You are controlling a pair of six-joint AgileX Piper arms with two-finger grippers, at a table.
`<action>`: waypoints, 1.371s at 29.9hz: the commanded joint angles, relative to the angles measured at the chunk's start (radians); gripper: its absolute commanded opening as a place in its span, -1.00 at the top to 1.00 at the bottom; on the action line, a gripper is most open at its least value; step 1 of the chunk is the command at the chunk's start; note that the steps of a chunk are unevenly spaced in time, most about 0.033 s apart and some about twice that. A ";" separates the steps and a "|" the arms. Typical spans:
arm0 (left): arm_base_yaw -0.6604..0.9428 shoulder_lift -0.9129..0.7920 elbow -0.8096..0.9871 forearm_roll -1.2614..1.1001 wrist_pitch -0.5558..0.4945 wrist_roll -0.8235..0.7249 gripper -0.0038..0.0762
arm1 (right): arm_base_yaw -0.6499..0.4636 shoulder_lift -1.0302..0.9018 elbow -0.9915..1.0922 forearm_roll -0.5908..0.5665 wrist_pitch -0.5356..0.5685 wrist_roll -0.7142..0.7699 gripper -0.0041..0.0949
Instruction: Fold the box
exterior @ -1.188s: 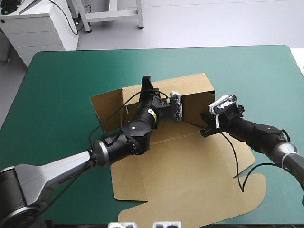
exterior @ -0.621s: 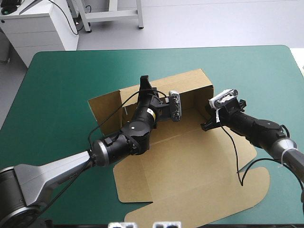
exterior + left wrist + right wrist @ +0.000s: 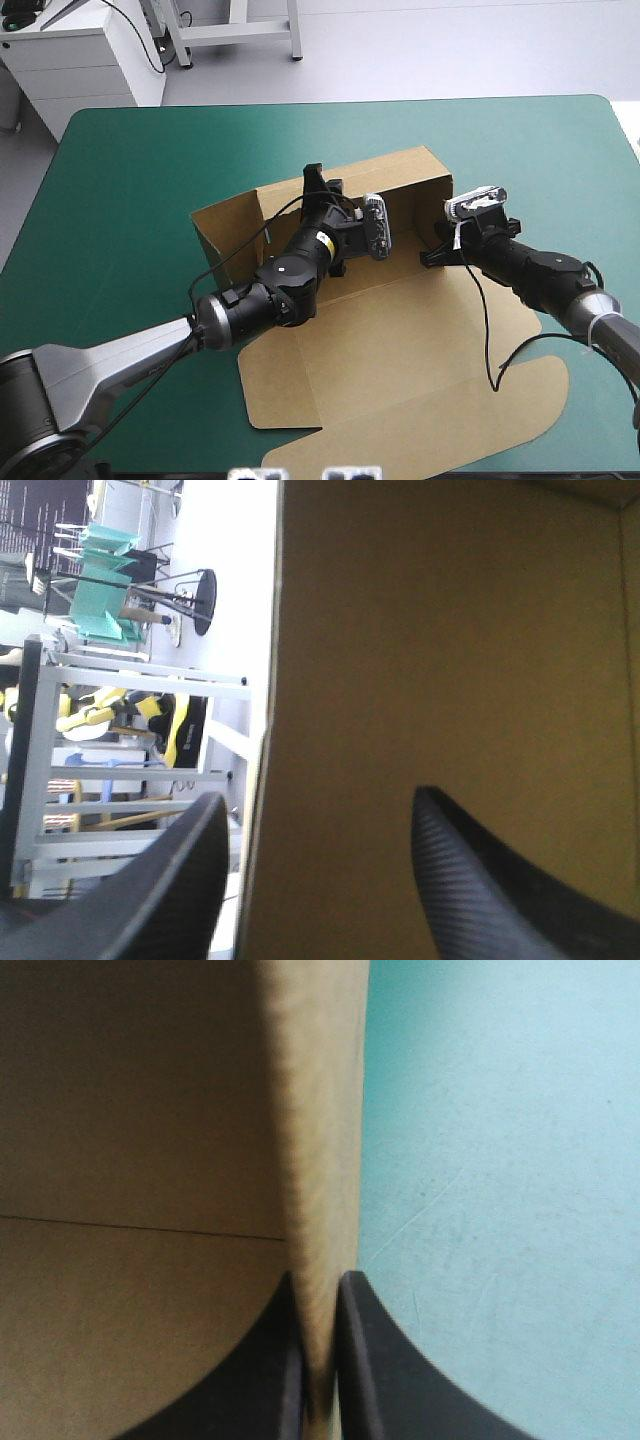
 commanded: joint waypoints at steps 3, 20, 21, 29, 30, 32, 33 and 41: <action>-0.043 -0.042 -0.025 0.045 -0.061 -0.109 -0.21 | 0.012 -0.036 -0.034 0.069 -0.008 0.043 0.92; -0.328 -0.179 -0.025 0.029 0.090 -0.187 0.06 | 0.012 -0.036 -0.034 0.069 -0.060 0.058 0.92; -0.340 -0.185 -0.025 0.029 0.115 -0.194 0.09 | 0.012 -0.036 -0.034 0.069 -0.060 0.058 0.92; -0.296 -0.284 -0.036 0.061 0.246 -0.200 0.91 | 0.012 -0.057 -0.034 0.040 -0.048 0.094 0.92; -0.268 -0.301 -0.041 0.070 0.251 -0.208 0.91 | 0.012 -0.068 -0.034 0.014 -0.043 0.118 0.92; -0.205 -0.334 -0.057 0.074 0.252 -0.231 0.91 | 0.012 -0.091 -0.034 -0.056 -0.039 0.202 0.92; -0.164 -0.349 -0.068 0.069 0.252 -0.237 0.91 | 0.012 -0.103 -0.035 -0.110 -0.039 0.257 0.92; 0.170 -0.457 -0.107 -0.040 0.205 -0.262 0.91 | 0.012 -0.185 -0.042 -0.593 0.021 0.802 0.92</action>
